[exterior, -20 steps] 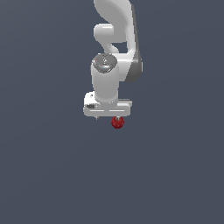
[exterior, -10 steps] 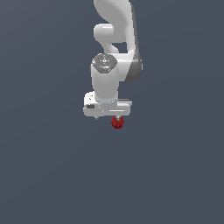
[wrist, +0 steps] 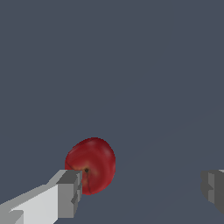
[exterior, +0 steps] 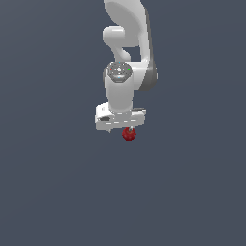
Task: Pick up the object and move it to a goal position.
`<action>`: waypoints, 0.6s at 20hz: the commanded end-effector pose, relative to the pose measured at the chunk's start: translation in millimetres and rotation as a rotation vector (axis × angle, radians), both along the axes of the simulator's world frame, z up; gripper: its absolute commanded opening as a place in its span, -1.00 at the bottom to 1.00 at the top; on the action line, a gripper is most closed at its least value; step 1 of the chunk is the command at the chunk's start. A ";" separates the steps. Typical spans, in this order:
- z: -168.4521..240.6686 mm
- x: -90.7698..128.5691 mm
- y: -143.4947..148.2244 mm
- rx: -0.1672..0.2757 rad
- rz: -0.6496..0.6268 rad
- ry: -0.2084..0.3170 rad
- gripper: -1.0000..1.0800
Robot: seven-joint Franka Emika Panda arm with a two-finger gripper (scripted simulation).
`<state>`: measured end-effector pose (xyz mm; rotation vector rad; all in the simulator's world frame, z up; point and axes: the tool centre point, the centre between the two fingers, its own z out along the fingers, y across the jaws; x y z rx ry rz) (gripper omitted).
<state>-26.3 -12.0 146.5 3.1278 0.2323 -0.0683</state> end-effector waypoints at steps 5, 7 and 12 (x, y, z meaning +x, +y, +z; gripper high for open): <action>-16.4 -12.2 13.4 0.006 0.173 -0.011 0.92; -22.3 -17.0 18.5 0.008 0.238 -0.016 0.92; -34.9 -28.7 30.1 0.013 0.385 -0.026 0.92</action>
